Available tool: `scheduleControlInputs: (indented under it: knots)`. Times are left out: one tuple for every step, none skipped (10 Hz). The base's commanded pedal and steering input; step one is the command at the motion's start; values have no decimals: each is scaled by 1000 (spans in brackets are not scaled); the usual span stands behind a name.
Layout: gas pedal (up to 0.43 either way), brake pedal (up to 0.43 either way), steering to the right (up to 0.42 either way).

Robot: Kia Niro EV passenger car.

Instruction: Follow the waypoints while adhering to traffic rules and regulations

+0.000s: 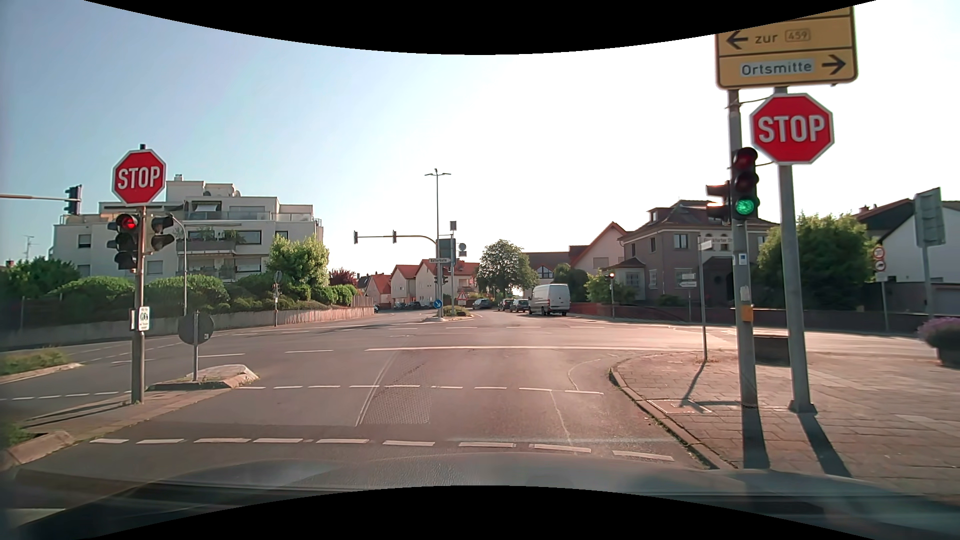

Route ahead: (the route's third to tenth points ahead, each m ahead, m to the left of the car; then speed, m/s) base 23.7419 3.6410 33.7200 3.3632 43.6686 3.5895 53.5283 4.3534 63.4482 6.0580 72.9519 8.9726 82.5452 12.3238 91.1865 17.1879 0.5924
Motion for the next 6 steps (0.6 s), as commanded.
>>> scheduleControlInputs:
  knots:
    - [260, 0, -1]
    - [287, 0, -1]
    - [311, 0, -1]
    - [319, 0, -1]
    - [319, 0, -1]
    - [319, 0, -1]
